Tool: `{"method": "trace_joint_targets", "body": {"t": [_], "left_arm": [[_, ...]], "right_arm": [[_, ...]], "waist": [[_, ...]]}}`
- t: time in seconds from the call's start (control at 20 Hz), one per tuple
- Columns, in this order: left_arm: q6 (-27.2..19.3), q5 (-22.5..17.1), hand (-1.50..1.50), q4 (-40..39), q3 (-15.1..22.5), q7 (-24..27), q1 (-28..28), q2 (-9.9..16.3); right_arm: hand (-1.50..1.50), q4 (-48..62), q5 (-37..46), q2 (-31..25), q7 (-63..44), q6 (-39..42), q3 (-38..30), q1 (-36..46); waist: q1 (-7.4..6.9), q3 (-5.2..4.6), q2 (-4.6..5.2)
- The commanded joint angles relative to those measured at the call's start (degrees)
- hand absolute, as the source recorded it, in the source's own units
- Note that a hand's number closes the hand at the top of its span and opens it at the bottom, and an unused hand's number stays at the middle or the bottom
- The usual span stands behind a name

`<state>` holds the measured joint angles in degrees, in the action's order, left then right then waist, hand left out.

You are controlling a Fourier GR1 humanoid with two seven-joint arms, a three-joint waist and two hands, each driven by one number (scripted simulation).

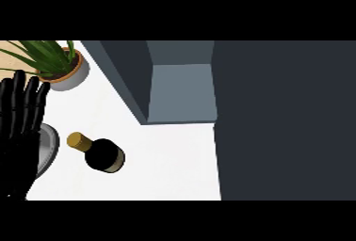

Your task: Pick up the wine, place it into the cabinet and close the cabinet

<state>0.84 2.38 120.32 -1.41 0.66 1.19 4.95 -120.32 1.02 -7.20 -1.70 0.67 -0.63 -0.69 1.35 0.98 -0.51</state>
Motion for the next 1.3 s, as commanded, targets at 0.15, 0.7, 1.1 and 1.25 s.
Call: {"method": "trace_joint_targets", "body": {"t": [0.15,0.7,1.1,1.25], "left_arm": [[-14.0,17.2,-1.50,-0.6,-0.8,-3.1,1.8,-4.0],[-39.2,9.0,-1.50,-14.2,5.7,-10.1,13.4,-4.9],[-46.4,13.4,-1.50,-14.1,11.4,-14.7,15.7,-4.9],[-46.0,17.5,-1.50,-11.7,12.5,-21.2,17.1,-4.9]], "right_arm": [[-1.50,-3.6,-4.6,-1.4,1.5,2.5,-3.3,-2.1],[-1.50,-15.3,-20.5,-4.1,-7.7,13.2,0.3,-15.3],[-1.50,-17.3,-21.5,-3.5,-15.0,12.6,-1.0,-11.5],[-1.50,-14.3,-27.3,-5.8,-11.4,17.1,-7.7,-12.5]], "waist": [[-0.47,-0.84,0.39],[0.00,-0.97,0.47],[-1.05,-0.97,0.45],[-1.05,-0.93,0.40]]}}
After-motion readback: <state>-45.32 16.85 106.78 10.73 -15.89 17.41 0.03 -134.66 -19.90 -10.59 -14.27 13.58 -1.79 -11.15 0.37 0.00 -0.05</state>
